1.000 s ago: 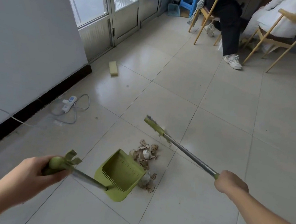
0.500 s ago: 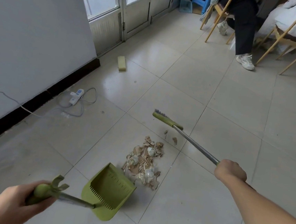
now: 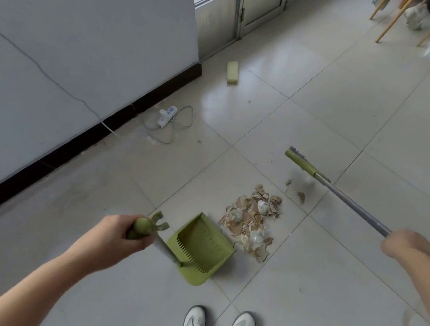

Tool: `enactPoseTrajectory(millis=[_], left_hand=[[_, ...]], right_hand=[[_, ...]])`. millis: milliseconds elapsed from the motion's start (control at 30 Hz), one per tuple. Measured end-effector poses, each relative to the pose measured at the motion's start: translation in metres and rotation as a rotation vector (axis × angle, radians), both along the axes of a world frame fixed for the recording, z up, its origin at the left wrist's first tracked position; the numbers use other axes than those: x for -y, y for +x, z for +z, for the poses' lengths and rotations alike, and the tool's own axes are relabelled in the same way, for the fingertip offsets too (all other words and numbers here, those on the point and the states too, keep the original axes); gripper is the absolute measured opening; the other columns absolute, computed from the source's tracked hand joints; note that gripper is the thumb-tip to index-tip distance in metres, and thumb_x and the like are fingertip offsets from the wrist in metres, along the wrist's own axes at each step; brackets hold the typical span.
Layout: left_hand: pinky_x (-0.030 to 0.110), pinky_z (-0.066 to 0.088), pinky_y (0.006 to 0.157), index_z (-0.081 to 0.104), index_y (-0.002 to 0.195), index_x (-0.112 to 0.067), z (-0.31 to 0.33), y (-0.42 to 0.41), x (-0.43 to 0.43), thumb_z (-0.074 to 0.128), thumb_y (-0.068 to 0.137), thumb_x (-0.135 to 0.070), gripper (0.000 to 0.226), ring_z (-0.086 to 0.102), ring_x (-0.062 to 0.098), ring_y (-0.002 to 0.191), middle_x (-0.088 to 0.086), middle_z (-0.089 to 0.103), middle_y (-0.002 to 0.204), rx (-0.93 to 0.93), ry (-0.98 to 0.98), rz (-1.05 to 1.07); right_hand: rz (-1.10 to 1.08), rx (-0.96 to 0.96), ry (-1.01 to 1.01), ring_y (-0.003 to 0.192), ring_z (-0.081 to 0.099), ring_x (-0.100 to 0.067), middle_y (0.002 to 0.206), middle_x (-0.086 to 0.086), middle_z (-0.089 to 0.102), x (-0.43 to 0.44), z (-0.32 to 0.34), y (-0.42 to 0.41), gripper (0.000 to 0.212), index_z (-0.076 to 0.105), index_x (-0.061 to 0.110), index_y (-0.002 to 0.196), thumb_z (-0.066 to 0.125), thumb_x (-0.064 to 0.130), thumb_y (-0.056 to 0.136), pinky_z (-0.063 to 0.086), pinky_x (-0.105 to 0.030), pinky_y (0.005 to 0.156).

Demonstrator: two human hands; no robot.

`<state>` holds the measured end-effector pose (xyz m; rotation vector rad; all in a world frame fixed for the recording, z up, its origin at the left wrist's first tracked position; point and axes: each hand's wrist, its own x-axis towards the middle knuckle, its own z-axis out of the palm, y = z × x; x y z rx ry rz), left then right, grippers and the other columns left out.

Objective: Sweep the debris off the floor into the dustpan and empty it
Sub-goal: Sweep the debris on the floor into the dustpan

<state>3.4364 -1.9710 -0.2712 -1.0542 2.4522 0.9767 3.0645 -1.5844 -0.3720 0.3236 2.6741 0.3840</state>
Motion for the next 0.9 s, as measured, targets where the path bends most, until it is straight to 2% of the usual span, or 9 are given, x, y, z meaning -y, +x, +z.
enactPoseTrajectory(millis=[133, 200, 300, 500, 600, 667, 733, 800, 900], left_hand=[[0.025, 0.046, 0.058, 0.068, 0.084, -0.03, -0.006, 0.005, 0.001, 0.07, 0.08, -0.033, 0.006, 0.053, 0.006, 0.06, -0.015, 0.064, 0.077, 0.004, -0.002, -0.004], [0.024, 0.044, 0.056, 0.067, 0.083, -0.029, -0.009, 0.008, 0.001, 0.07, 0.08, -0.033, 0.005, 0.05, 0.004, 0.057, -0.018, 0.062, 0.072, 0.001, 0.0, -0.005], [0.022, 0.042, 0.055, 0.067, 0.082, -0.029, -0.01, 0.013, 0.001, 0.07, 0.08, -0.033, 0.005, 0.05, 0.003, 0.057, -0.021, 0.06, 0.069, 0.005, -0.008, -0.004], [0.026, 0.046, 0.057, 0.068, 0.083, -0.03, -0.011, 0.021, -0.002, 0.072, 0.08, -0.033, 0.006, 0.055, 0.009, 0.059, -0.007, 0.065, 0.071, -0.002, -0.022, 0.014], [0.019, 0.041, 0.051, 0.068, 0.083, -0.029, -0.011, 0.022, -0.003, 0.072, 0.081, -0.032, 0.005, 0.05, 0.005, 0.053, -0.013, 0.063, 0.071, -0.003, -0.014, 0.008], [0.014, 0.037, 0.045, 0.068, 0.081, -0.032, -0.01, 0.023, -0.003, 0.072, 0.081, -0.031, 0.004, 0.049, 0.004, 0.049, -0.017, 0.061, 0.064, -0.003, -0.007, 0.014], [0.013, 0.037, 0.043, 0.068, 0.081, -0.033, -0.008, 0.025, -0.003, 0.072, 0.082, -0.03, 0.005, 0.049, 0.004, 0.047, -0.019, 0.059, 0.059, -0.01, -0.006, 0.016], [0.013, 0.035, 0.041, 0.069, 0.083, -0.03, -0.005, 0.026, -0.005, 0.072, 0.082, -0.029, 0.003, 0.047, 0.004, 0.044, -0.019, 0.057, 0.055, -0.013, -0.01, 0.012], [0.013, 0.032, 0.038, 0.071, 0.084, -0.027, -0.001, 0.027, -0.008, 0.073, 0.082, -0.026, 0.003, 0.045, 0.004, 0.04, -0.019, 0.055, 0.049, -0.022, -0.019, -0.002]], right_hand=[[0.056, 0.039, 0.0, 0.065, 0.06, -0.025, 0.069, -0.012, 0.059, -0.024, -0.052, -0.032, 0.016, 0.063, 0.007, 0.079, 0.061, 0.023, 0.08, 0.056, -0.034, 0.07], [0.063, 0.059, -0.004, 0.066, 0.06, -0.025, 0.07, -0.013, 0.06, -0.01, -0.041, -0.023, 0.018, 0.065, 0.007, 0.085, 0.059, 0.023, 0.079, 0.054, -0.032, 0.067], [0.053, 0.092, -0.017, 0.065, 0.061, -0.022, 0.072, -0.013, 0.063, 0.016, -0.014, 0.001, 0.014, 0.061, 0.008, 0.08, 0.057, 0.021, 0.084, 0.048, -0.028, 0.061], [0.086, 0.176, -0.067, 0.067, 0.058, -0.023, 0.074, -0.011, 0.059, 0.03, -0.013, 0.019, 0.011, 0.061, 0.009, 0.09, 0.054, 0.017, 0.088, 0.045, -0.026, 0.062], [0.004, 0.229, -0.181, 0.07, 0.06, -0.03, 0.074, -0.017, 0.057, 0.032, -0.018, 0.02, 0.014, 0.06, 0.001, 0.096, 0.051, 0.008, 0.087, 0.046, -0.032, 0.061], [-0.103, 0.287, -0.283, 0.063, 0.052, -0.028, 0.074, -0.019, 0.051, 0.034, -0.019, 0.025, 0.018, 0.054, -0.003, 0.104, 0.046, 0.006, 0.091, 0.044, -0.032, 0.056], [-0.162, 0.317, -0.381, 0.059, 0.047, -0.024, 0.082, -0.02, 0.049, 0.041, -0.015, 0.034, 0.017, 0.048, -0.001, 0.107, 0.041, 0.007, 0.096, 0.043, -0.027, 0.047], [-0.152, 0.321, -0.436, 0.057, 0.046, -0.023, 0.091, -0.022, 0.049, 0.049, -0.016, 0.044, 0.015, 0.045, 0.001, 0.109, 0.038, 0.008, 0.097, 0.04, -0.025, 0.046], [-0.133, 0.343, -0.472, 0.058, 0.044, -0.022, 0.087, -0.02, 0.047, 0.058, -0.016, 0.056, 0.014, 0.042, 0.004, 0.109, 0.036, 0.007, 0.097, 0.036, -0.025, 0.047]])
